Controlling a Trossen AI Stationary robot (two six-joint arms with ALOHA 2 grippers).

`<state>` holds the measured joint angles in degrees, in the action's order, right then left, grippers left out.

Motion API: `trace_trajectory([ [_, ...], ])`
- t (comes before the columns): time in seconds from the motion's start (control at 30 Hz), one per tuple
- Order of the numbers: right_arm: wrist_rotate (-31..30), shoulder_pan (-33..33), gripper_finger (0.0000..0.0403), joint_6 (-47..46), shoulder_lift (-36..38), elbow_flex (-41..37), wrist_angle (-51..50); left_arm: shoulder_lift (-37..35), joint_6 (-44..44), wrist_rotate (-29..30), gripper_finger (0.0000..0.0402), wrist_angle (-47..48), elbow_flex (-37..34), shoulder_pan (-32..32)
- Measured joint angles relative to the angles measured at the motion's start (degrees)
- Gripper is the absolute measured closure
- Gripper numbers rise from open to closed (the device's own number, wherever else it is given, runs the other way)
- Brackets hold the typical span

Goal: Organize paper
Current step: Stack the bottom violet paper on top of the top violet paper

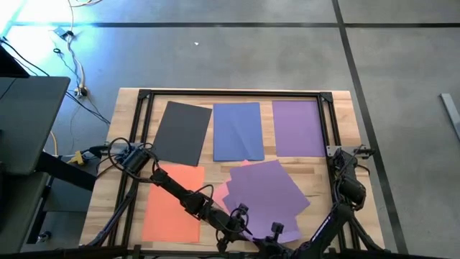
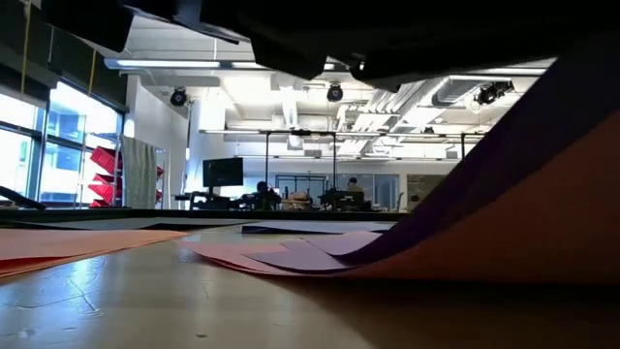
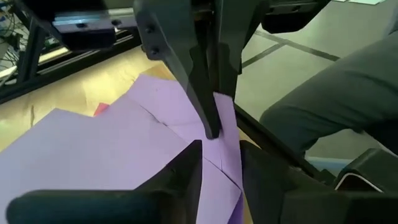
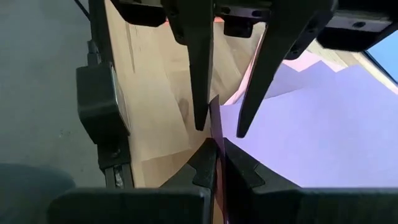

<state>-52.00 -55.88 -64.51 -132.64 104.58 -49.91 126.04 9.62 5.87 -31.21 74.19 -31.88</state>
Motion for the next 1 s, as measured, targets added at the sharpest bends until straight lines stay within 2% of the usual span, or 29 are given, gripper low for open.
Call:
trace_trajectory([
  [0.1,0.0,0.1,0.0403,0.1,0.0,0.0,0.0,0.0,-0.1,0.8,0.0342,0.1,0.0,0.0],
  [0.23,0.9,0.2,0.0403,0.3,0.0,0.0,0.2,0.0,0.4,2.4,0.0393,0.7,0.0,-0.2],
  [0.37,4.5,0.1,0.039,1.5,0.0,0.0,0.4,0.0,2.6,5.1,0.04,1.4,0.0,-0.7],
  [0.47,9.5,0.1,0.0351,3.6,0.0,0.7,0.2,0.0,2.5,5.2,0.0401,1.5,0.0,-0.6],
  [0.63,14.8,-1.0,0.0256,6.6,0.0,2.9,-1.9,0.0,2.7,5.2,0.0401,1.4,0.0,-0.6],
  [0.73,14.6,-1.8,0.0207,6.6,0.0,3.8,-2.8,0.0,2.9,5.2,0.0401,1.5,0.0,-0.6],
  [0.83,12.7,-2.4,0.0176,5.9,0.0,3.8,-3.9,0.0,2.9,5.2,0.0402,1.5,0.0,-0.6],
  [1.0,4.6,-1.6,0.0173,0.2,0.0,0.1,-6.0,0.0,3.1,5.2,0.0401,1.3,0.0,-0.8],
])
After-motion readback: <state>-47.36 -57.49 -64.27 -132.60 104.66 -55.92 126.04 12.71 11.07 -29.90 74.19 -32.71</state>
